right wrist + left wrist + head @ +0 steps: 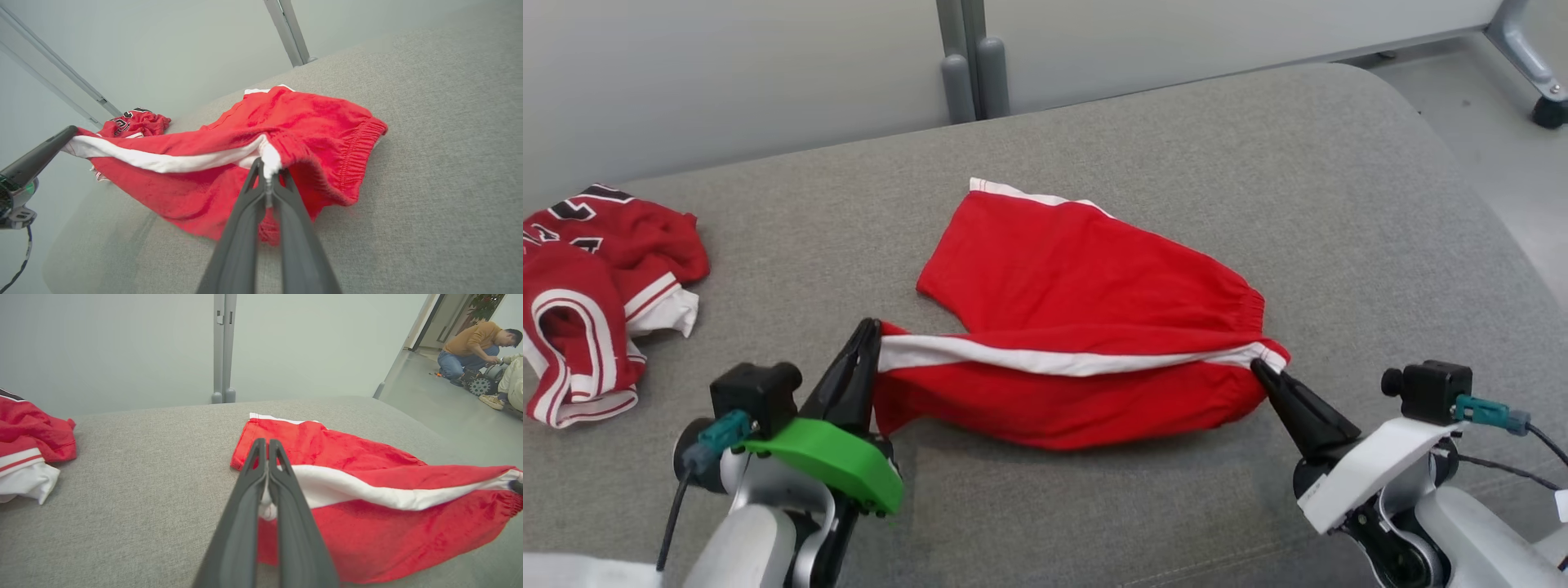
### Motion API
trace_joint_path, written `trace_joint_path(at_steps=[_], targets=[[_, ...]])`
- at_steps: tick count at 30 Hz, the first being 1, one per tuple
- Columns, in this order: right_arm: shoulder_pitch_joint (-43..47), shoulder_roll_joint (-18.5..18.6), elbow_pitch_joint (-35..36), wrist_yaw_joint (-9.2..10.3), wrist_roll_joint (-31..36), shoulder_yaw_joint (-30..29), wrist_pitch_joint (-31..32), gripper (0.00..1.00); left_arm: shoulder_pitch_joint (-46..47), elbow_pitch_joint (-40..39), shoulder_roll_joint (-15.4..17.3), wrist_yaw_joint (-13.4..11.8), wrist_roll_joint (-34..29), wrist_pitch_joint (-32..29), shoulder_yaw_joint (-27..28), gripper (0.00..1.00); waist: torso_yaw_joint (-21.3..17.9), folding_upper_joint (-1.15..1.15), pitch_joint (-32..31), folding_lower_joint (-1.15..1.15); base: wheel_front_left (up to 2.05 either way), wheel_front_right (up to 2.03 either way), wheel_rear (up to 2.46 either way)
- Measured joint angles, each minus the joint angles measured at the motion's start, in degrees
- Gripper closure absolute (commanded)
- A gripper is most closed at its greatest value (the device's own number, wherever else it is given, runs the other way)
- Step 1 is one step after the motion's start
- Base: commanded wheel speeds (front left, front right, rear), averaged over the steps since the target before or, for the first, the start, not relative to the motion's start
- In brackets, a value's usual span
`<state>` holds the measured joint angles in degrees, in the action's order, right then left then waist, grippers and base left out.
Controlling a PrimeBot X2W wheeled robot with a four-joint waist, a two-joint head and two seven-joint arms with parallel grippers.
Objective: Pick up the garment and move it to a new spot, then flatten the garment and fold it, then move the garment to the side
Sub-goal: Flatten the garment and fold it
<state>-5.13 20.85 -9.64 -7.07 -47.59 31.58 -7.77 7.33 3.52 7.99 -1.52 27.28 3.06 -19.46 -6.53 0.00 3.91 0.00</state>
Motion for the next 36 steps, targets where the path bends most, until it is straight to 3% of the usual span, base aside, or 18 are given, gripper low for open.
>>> trace_joint_path(at_steps=[17, 27, 36], targets=[[-14.12, -8.77, -6.62, 0.16, -4.53, -3.34, 0.74, 1.0, 27.47, 14.61, 1.97, 0.29, -4.97, -10.45, -0.42, 1.0, -8.27, 0.0, 12.77, 0.0, 0.0, 0.0, 0.0], [-19.9, -13.71, -12.43, 0.12, -5.37, -3.65, -1.08, 1.0, 35.98, 22.76, 3.54, 1.05, -7.8, -11.68, -0.68, 1.0, -12.37, 0.0, 20.35, 0.0, 0.0, 0.0, 0.0], [-23.02, -15.33, -17.74, 0.03, -5.44, -3.81, -2.98, 1.0, 40.62, 28.38, 2.94, 2.55, -8.43, -10.15, -1.57, 1.0, -14.94, 0.0, 24.2, 0.01, 0.0, 0.0, 0.0]])
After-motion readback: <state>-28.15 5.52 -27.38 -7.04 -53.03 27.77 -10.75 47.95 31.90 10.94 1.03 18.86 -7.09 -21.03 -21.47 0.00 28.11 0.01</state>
